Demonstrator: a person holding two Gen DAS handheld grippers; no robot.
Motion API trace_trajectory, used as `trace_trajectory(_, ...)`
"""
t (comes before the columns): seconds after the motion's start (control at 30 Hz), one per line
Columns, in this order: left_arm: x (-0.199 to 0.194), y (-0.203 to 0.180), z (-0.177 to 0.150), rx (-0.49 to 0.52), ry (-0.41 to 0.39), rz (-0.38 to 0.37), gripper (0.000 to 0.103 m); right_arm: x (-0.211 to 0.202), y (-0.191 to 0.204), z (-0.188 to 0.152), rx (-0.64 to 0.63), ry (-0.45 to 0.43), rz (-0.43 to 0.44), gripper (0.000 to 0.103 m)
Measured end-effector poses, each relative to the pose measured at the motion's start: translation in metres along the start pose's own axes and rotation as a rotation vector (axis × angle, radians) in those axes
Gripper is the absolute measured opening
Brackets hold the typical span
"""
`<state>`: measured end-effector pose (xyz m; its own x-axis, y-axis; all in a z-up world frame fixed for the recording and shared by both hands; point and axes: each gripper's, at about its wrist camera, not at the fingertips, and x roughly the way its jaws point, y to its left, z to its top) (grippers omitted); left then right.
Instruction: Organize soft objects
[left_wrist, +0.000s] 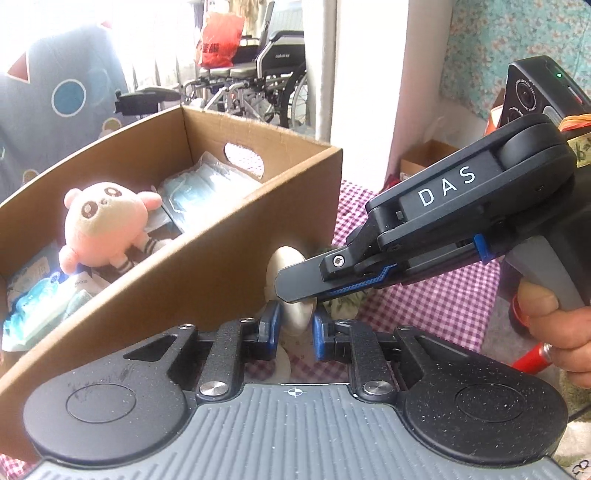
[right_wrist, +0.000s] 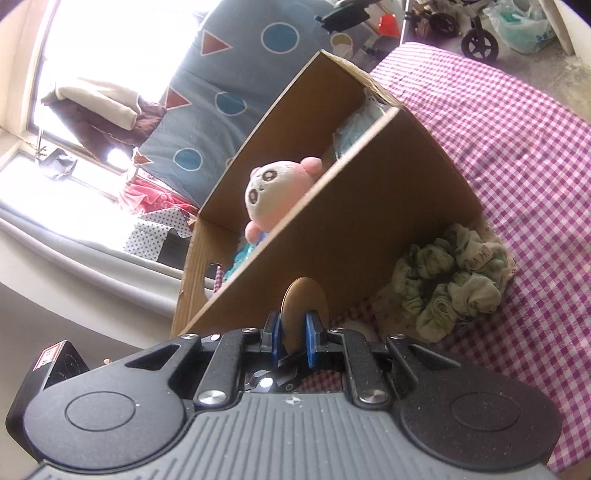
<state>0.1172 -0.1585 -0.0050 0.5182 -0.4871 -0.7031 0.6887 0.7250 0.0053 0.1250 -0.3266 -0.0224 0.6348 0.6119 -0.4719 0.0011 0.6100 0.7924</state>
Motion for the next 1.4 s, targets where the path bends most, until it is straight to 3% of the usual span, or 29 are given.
trace_trajectory(0.27, -0.058, -0.015, 0.019, 0.036, -0.146, 0.036, 0.017, -0.036, 0.059, 0.010, -0.170, -0.082, 0.069, 0.015)
trace_trajectory(0.47, -0.068, 0.000, 0.050, 0.025, -0.180, 0.054, 0.017, -0.025, 0.084, 0.051, -0.252, -0.044, 0.082, 0.015)
trace_trajectory(0.67, -0.037, 0.037, 0.082, -0.049, -0.103, 0.028, 0.017, 0.015, 0.080, 0.098, -0.249, 0.062, 0.043, 0.015)
trace_trajectory(0.9, 0.021, 0.079, 0.102, -0.116, 0.042, 0.016, 0.017, 0.079, 0.045, 0.149, -0.163, 0.226, -0.019, 0.015)
trace_trajectory(1.13, 0.074, 0.104, 0.107, -0.143, 0.158, 0.025, 0.017, 0.129, 0.022, 0.176, -0.169, 0.316, -0.118, 0.015)
trace_trajectory(1.4, 0.096, 0.113, 0.103, -0.154, 0.214, 0.017, 0.020, 0.160, 0.024, 0.182, -0.243, 0.377, -0.213, 0.015)
